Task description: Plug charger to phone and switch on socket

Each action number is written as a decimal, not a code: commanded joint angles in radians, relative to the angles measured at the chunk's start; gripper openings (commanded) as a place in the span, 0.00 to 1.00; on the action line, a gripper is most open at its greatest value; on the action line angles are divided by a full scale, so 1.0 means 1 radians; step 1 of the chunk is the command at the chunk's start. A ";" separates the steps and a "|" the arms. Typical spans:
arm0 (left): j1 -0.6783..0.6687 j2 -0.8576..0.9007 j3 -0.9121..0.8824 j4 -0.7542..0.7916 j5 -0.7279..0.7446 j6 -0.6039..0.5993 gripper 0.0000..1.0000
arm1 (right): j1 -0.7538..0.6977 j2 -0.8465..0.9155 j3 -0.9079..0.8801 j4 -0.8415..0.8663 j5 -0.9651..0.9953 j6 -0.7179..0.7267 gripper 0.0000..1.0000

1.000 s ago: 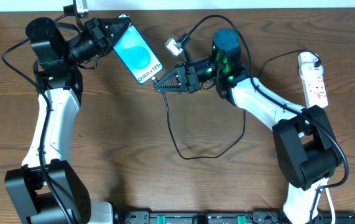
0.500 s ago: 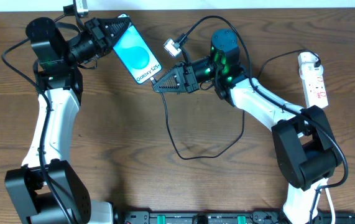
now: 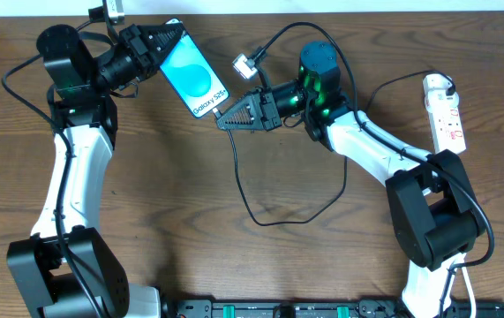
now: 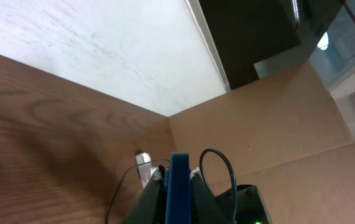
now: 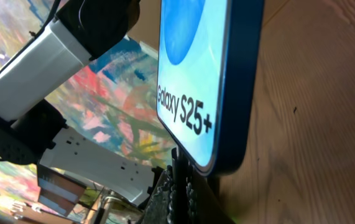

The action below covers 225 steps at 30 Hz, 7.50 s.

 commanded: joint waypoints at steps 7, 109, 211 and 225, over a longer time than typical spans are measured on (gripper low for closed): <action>-0.018 -0.002 0.005 0.000 0.134 0.024 0.08 | -0.005 0.004 0.016 0.015 0.143 0.047 0.01; 0.132 -0.002 0.005 0.042 0.216 -0.134 0.08 | -0.097 0.008 0.027 -1.427 1.463 -0.157 0.95; 0.113 -0.002 0.005 0.013 0.160 -0.025 0.08 | 0.060 0.007 -0.057 0.236 0.058 0.118 0.01; 0.087 -0.002 0.005 0.010 0.171 -0.032 0.07 | 0.060 0.007 -0.057 0.235 0.087 0.110 0.01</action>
